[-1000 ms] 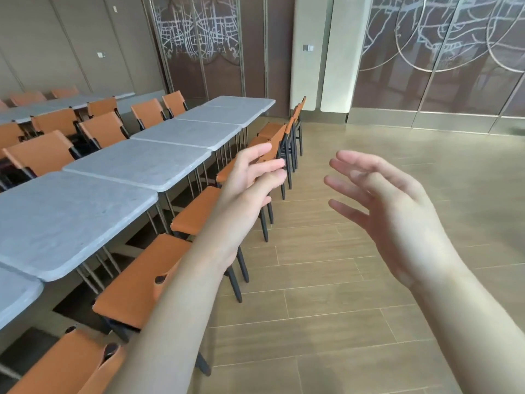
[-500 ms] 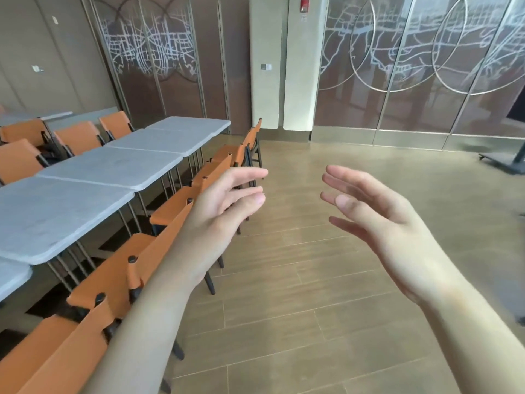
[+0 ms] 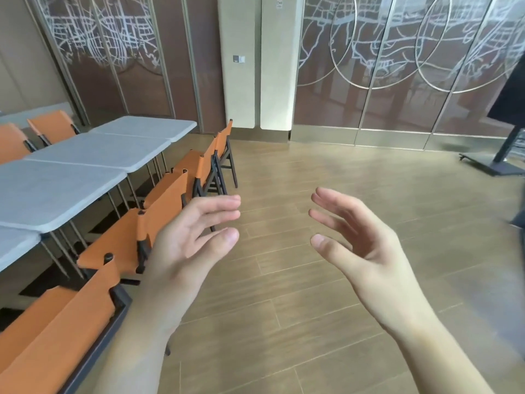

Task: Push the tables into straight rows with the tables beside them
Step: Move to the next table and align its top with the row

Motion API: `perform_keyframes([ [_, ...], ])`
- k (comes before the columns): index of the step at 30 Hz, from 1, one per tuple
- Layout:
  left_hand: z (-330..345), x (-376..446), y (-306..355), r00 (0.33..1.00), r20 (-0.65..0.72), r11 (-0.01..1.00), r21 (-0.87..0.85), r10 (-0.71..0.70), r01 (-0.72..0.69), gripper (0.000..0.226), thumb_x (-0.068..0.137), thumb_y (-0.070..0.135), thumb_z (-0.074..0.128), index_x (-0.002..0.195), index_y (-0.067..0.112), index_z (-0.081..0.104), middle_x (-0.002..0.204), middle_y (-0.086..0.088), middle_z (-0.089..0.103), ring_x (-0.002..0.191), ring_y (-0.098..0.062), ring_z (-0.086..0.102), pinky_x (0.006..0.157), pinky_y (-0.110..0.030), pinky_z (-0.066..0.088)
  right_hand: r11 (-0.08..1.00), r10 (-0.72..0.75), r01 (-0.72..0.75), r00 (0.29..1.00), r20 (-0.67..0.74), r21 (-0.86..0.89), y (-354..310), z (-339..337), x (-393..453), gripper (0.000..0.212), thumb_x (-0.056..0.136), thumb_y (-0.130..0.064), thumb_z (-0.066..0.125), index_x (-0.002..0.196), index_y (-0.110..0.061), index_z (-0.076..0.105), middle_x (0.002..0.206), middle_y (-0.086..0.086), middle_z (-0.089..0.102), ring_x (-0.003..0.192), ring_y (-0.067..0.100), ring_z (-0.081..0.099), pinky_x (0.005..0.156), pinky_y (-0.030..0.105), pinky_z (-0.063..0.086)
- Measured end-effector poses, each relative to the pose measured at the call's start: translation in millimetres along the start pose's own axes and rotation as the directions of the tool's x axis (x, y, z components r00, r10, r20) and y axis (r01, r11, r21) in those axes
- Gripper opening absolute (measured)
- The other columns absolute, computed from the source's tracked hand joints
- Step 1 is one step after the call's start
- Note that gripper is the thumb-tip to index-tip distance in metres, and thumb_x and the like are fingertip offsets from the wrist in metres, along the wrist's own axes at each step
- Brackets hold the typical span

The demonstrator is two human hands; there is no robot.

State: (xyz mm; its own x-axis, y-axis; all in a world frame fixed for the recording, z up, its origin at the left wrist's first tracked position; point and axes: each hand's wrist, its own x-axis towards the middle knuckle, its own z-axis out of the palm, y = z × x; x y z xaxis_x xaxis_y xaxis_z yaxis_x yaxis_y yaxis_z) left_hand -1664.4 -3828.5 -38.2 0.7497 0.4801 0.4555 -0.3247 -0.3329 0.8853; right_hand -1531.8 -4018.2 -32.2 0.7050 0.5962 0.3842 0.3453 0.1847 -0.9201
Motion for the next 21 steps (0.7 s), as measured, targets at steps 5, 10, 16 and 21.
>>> perform_keyframes([
  [5, 37, 106, -52, 0.995, -0.033, 0.98, -0.178, -0.097, 0.09, 0.028, 0.072, 0.041, 0.065, 0.096, 0.033, 0.077, 0.123, 0.002, 0.072, 0.117, -0.021, 0.067, 0.102, -0.047, 0.048, 0.999, 0.033, -0.032, 0.997, -0.071, 0.015, 47, -43, 82, 0.057, 0.076, -0.025, 0.071, 0.132, -0.033, 0.061, 0.136, -0.019, 0.064, 0.127, 0.004, 0.059, 0.104, 0.024, 0.049],
  [10, 85, 207, -112, 0.986, 0.054, 0.977, -0.14, -0.158, 0.164, 0.024, 0.074, 0.042, 0.064, 0.093, 0.036, 0.077, 0.121, 0.004, 0.072, 0.116, -0.019, 0.068, 0.099, -0.044, 0.05, 0.994, 0.096, -0.085, 0.98, -0.173, 0.074, 111, -95, 170, 0.056, 0.074, -0.024, 0.071, 0.13, -0.029, 0.063, 0.131, -0.014, 0.068, 0.121, 0.01, 0.065, 0.092, 0.019, 0.054],
  [16, 162, 339, -194, 0.967, 0.119, 0.97, -0.06, -0.225, 0.234, 0.023, 0.078, 0.039, 0.067, 0.099, 0.031, 0.075, 0.119, 0.008, 0.073, 0.115, -0.013, 0.068, 0.102, -0.044, 0.05, 0.984, 0.165, -0.155, 0.978, -0.13, 0.084, 192, -161, 302, 0.045, 0.088, -0.002, 0.07, 0.125, -0.027, 0.066, 0.129, -0.01, 0.07, 0.115, 0.009, 0.068, 0.089, 0.016, 0.053],
  [21, 223, 470, -239, 0.973, 0.103, 0.977, -0.031, -0.207, 0.211, 0.029, 0.076, 0.044, 0.066, 0.102, 0.033, 0.074, 0.12, 0.012, 0.072, 0.117, -0.011, 0.067, 0.107, -0.046, 0.047, 0.985, 0.163, -0.159, 0.985, -0.063, 0.066, 237, -224, 437, 0.042, 0.091, -0.003, 0.068, 0.123, -0.03, 0.066, 0.13, -0.015, 0.068, 0.116, 0.006, 0.067, 0.089, 0.015, 0.052],
])
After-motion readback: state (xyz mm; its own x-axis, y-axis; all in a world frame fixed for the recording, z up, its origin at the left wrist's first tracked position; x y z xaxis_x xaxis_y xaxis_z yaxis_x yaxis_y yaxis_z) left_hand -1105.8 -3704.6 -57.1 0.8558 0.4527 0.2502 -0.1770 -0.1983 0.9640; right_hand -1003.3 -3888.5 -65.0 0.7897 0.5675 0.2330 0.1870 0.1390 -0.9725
